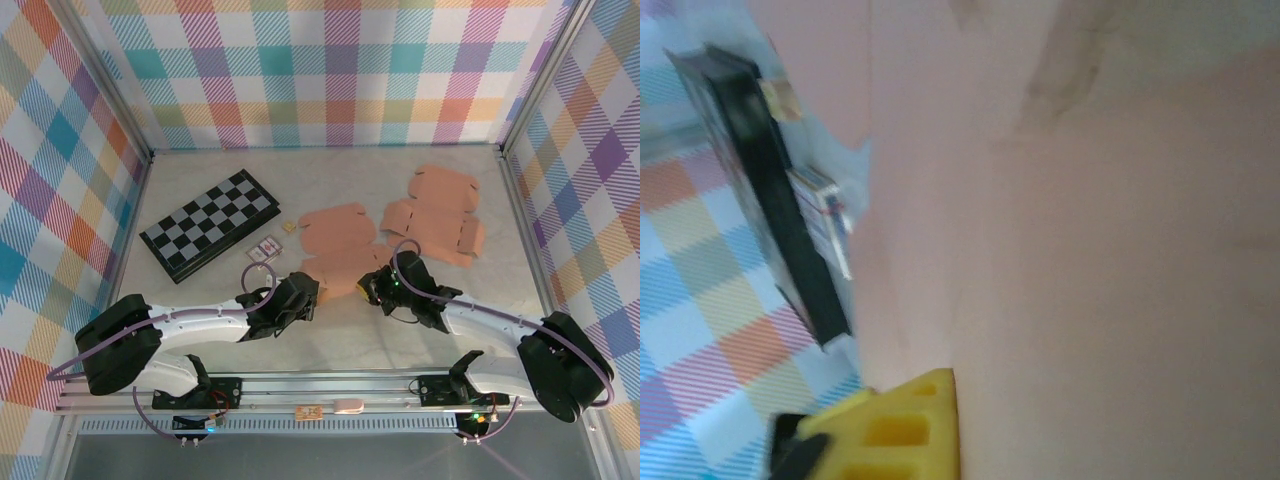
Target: Fold the paper box
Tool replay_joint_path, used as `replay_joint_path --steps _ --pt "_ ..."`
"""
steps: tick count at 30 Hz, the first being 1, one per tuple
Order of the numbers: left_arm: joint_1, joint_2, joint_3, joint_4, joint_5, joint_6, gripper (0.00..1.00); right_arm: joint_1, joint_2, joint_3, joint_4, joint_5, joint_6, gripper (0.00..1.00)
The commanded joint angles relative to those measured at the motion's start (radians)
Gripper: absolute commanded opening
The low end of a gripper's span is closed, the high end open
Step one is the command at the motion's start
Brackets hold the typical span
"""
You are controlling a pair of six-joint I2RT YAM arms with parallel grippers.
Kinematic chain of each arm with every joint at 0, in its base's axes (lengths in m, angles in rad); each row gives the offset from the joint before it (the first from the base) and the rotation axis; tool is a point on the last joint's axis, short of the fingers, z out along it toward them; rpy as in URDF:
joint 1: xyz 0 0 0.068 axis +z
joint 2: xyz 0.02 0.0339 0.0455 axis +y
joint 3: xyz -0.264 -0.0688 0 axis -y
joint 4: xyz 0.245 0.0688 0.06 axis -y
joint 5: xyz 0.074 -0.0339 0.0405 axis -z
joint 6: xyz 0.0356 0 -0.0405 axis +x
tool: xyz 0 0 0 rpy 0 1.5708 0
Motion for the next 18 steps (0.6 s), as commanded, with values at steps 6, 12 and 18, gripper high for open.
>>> replay_joint_path --steps 6,12,18 --pt "0.023 -0.277 0.126 -0.492 0.035 0.004 0.64 0.003 -0.055 0.202 -0.213 0.083 0.005 0.00" --pt "0.106 -0.428 0.333 -0.898 0.031 0.194 0.67 -0.042 0.008 0.498 -0.460 0.095 -0.083 0.00" --pt "0.388 -0.378 0.527 -0.985 0.163 0.552 0.59 -0.075 0.096 0.858 -0.816 0.128 -0.202 0.00"
